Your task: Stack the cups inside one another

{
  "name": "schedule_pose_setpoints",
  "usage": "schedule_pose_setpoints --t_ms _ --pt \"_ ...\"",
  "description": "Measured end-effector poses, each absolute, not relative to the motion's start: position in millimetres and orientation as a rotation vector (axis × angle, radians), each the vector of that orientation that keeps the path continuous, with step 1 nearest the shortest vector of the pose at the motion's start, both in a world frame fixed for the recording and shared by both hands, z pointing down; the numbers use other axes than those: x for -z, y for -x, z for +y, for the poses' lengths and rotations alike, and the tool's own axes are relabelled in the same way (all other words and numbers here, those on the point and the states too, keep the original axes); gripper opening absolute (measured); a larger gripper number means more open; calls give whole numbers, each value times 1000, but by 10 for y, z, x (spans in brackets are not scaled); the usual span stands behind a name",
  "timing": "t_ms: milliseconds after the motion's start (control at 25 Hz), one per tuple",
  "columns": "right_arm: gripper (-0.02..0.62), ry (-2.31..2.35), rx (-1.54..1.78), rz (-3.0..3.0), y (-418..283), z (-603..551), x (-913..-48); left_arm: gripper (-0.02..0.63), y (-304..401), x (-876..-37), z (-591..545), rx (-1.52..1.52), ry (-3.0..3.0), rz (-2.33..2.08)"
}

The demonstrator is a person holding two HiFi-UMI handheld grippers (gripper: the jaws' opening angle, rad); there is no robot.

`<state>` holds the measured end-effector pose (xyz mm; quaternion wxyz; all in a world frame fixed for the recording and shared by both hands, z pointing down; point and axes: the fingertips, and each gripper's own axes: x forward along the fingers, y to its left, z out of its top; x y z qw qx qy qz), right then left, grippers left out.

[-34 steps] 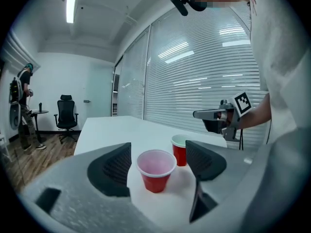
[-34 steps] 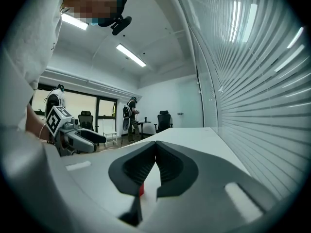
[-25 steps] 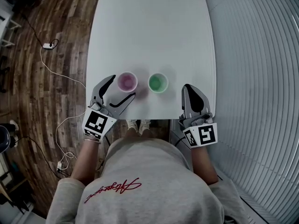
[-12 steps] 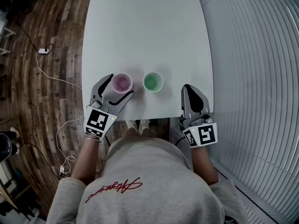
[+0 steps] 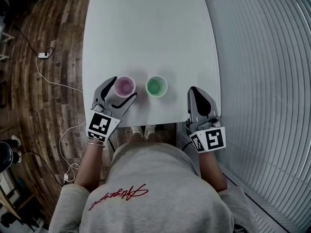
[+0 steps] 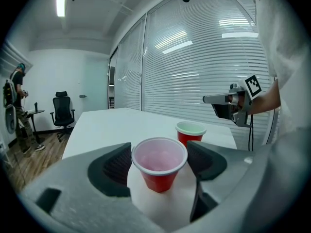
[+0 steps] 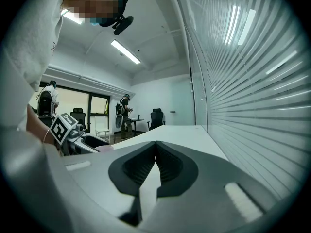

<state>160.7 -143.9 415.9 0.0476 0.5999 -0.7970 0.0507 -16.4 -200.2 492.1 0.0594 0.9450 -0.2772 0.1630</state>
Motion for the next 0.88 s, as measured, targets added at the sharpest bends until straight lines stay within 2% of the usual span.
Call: schedule_pose_setpoints --t_ms 880 --pt "-14 -1825 -146 -2467 -1638 -1521 -4137 348 81 -4645 -2006 -365 -2835 -838"
